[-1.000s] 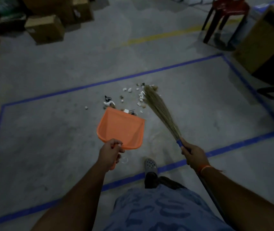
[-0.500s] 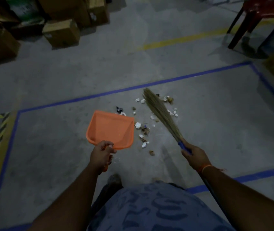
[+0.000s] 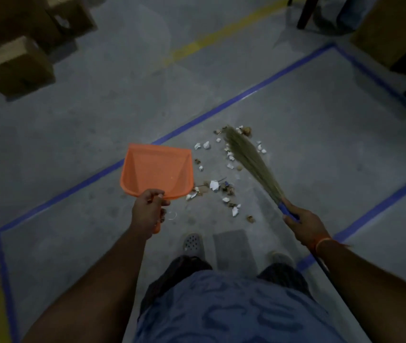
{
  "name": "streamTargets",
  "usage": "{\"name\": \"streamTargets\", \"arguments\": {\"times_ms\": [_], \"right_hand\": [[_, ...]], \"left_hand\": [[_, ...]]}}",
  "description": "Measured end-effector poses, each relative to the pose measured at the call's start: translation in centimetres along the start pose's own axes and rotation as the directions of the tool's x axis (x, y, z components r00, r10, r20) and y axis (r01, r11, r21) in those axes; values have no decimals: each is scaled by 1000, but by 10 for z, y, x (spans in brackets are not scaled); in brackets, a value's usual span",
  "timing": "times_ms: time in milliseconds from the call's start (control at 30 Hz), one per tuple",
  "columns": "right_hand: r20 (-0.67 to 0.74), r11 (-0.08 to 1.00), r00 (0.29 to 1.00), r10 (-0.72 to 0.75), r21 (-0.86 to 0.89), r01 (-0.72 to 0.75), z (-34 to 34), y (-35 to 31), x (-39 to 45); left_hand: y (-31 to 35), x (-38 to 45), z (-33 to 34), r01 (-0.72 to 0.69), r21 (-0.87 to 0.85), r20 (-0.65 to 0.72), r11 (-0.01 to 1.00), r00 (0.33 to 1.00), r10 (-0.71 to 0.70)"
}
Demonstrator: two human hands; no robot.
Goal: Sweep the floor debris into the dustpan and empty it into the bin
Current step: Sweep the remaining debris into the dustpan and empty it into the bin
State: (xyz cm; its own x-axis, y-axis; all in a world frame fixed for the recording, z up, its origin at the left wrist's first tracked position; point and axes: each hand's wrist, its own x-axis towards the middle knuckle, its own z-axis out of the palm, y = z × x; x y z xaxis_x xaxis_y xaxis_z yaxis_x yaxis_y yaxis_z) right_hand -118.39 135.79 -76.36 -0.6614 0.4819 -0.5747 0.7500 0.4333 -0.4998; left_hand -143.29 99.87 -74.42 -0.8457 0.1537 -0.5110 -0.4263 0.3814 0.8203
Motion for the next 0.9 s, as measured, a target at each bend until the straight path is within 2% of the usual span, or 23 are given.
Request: {"name": "streamTargets", "arguments": {"times_ms": [167, 333, 667, 900], "right_hand": [[-77, 988, 993, 92, 132, -81, 73, -57, -47], [-95, 980, 989, 112, 176, -94, 129, -98, -91], [-69, 985, 984, 164, 60, -160, 241, -128, -113], [50, 990, 989, 139, 32, -141, 331, -186, -105]], "left_hand": [[11, 50, -74, -16, 86, 94, 996, 996, 8], [-1, 73, -116, -45, 69, 101, 997, 994, 38], [-43, 70, -212, -125, 61, 60, 990, 991, 121], [-60, 100, -261, -142, 88, 134, 986, 982, 129]]}}
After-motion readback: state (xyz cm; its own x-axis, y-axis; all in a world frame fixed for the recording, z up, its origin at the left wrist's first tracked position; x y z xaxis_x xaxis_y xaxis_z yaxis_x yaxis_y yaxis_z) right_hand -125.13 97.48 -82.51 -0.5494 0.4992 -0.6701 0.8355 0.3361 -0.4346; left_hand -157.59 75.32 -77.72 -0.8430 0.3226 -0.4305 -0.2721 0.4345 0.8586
